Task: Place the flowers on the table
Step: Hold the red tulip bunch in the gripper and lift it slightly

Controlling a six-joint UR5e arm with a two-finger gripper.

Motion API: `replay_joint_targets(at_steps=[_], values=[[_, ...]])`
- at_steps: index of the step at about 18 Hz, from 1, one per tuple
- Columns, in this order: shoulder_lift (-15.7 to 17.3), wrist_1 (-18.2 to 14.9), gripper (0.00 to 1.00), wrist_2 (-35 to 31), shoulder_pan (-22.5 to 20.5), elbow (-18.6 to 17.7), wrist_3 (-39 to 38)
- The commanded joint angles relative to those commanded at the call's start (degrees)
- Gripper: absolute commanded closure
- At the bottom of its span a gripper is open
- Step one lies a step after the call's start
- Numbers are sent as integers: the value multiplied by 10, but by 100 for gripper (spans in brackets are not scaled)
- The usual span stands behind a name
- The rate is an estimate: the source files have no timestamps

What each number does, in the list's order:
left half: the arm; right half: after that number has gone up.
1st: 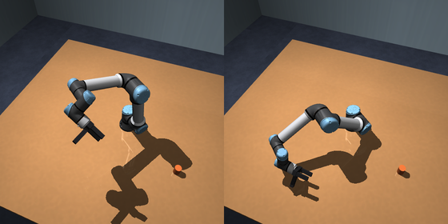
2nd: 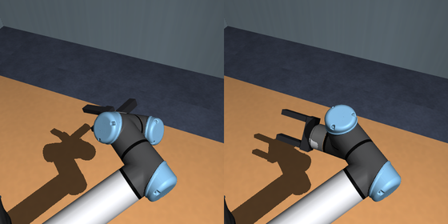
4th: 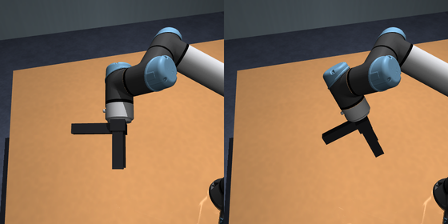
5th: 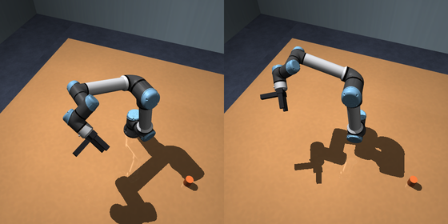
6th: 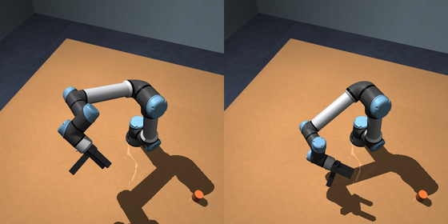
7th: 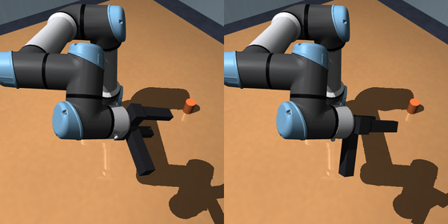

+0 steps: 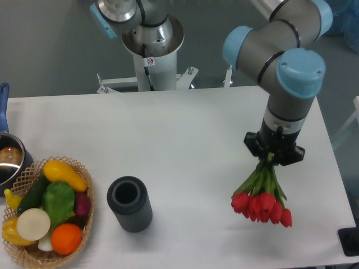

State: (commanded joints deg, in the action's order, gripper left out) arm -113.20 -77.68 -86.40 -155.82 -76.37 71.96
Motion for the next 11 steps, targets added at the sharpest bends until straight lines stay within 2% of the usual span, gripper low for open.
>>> replay_joint_targets(at_steps=[3, 11], values=[[3, -4, 100, 0, -11, -6, 23], [-7, 1, 100, 4, -3, -19, 17]])
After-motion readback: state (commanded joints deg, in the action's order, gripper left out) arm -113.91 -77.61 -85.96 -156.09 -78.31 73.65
